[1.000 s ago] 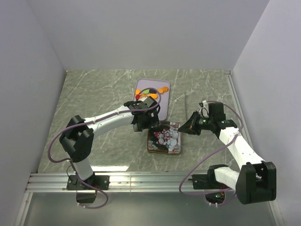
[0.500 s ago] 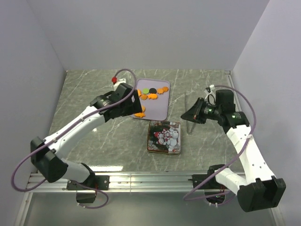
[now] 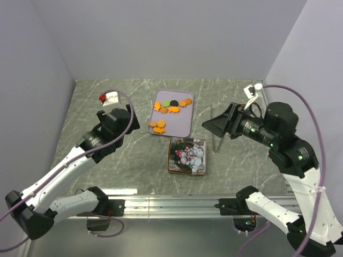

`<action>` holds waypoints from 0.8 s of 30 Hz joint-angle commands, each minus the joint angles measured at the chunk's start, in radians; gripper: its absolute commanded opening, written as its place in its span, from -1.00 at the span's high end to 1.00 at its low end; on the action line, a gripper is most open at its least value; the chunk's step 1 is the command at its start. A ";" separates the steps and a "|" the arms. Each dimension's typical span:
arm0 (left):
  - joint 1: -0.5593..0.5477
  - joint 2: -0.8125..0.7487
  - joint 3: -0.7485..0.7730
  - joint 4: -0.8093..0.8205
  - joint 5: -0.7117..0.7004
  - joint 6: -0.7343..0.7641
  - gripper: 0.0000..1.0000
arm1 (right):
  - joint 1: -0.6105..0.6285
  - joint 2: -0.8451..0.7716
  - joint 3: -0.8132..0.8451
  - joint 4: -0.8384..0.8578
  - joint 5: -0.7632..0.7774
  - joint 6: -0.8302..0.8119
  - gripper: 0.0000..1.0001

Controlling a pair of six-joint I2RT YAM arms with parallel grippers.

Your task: Pack the cookies

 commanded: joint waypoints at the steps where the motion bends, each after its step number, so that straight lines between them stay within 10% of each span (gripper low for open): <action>1: 0.005 -0.091 -0.153 0.201 -0.146 0.126 -0.65 | 0.040 -0.011 0.074 -0.046 0.142 -0.060 -0.80; 14: 0.062 -0.467 -0.724 0.656 -0.175 0.294 -0.89 | 0.045 -0.229 -0.341 0.380 0.314 -0.178 -0.96; 24: 0.192 -0.318 -0.926 1.031 -0.019 0.367 -0.94 | 0.044 -0.197 -0.431 0.396 0.321 -0.068 -0.99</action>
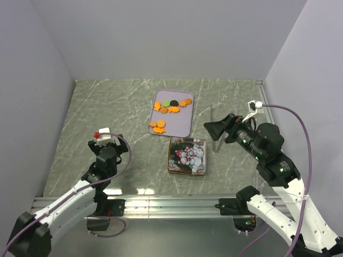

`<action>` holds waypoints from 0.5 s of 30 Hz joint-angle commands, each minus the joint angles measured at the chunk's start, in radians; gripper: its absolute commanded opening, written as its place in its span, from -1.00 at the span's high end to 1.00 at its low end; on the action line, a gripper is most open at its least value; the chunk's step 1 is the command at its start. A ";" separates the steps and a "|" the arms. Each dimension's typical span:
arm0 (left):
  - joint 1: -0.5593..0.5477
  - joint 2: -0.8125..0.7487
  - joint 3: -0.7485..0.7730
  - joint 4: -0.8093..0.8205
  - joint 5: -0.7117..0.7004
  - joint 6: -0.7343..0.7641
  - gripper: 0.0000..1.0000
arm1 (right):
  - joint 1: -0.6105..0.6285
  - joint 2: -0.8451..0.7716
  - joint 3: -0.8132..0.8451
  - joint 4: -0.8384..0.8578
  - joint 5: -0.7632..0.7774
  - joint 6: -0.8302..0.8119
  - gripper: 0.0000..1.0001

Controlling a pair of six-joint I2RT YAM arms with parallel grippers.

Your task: Pack the cookies

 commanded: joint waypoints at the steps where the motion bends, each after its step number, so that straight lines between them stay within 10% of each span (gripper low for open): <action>1: 0.068 0.083 -0.043 0.248 0.088 0.037 -0.95 | 0.008 0.027 0.013 0.026 0.013 -0.025 -0.99; 15: 0.459 0.484 -0.009 0.740 0.422 0.120 -0.89 | 0.008 0.105 -0.093 0.177 -0.008 -0.221 -1.00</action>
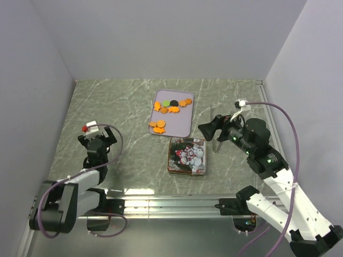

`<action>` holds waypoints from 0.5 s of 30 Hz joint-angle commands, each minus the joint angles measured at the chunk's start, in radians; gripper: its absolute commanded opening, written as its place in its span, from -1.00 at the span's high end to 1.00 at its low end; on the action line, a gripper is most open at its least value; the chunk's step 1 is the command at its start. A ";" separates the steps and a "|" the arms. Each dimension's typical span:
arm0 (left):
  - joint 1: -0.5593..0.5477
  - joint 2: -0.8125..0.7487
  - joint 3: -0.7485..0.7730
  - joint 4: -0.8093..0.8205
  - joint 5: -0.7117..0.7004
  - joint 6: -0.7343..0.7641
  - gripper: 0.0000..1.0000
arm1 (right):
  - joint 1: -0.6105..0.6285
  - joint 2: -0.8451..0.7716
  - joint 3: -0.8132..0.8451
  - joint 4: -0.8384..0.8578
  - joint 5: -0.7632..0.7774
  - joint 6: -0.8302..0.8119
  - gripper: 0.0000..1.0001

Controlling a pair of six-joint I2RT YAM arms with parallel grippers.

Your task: Pack the cookies

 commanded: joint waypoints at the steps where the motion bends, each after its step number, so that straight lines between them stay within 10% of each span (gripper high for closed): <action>1: 0.046 0.085 0.089 0.155 0.132 0.039 -0.84 | 0.006 0.034 -0.031 0.104 0.049 -0.046 -1.00; 15: 0.109 0.365 0.122 0.370 0.371 0.073 -0.78 | -0.026 0.060 -0.362 0.514 0.505 -0.315 -1.00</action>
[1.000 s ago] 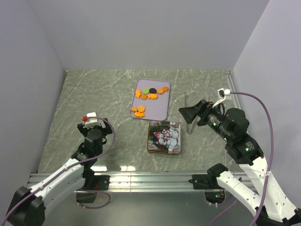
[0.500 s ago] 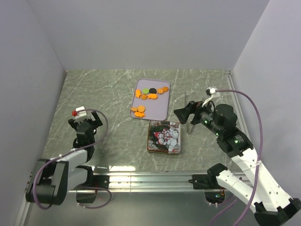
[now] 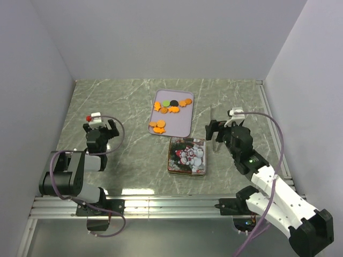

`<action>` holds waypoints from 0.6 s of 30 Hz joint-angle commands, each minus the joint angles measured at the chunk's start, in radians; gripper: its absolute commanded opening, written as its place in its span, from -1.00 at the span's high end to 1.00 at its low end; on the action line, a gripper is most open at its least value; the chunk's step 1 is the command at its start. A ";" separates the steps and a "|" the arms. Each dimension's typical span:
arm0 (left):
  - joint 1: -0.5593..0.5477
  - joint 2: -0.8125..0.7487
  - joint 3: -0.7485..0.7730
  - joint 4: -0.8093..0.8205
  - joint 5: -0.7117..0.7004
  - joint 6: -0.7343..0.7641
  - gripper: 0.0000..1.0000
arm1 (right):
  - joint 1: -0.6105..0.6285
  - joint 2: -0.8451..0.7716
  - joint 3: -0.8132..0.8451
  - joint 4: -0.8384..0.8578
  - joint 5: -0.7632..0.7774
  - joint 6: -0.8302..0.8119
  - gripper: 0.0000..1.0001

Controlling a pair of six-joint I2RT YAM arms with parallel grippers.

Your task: Pack the cookies

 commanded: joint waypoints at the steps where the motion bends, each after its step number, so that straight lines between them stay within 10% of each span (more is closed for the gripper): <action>1: 0.004 0.021 -0.024 0.200 0.055 0.012 -0.80 | -0.044 0.009 -0.070 0.222 0.149 -0.117 -1.00; 18: 0.004 0.011 -0.012 0.138 0.052 0.010 -0.99 | -0.394 0.497 -0.231 0.895 -0.066 -0.113 -1.00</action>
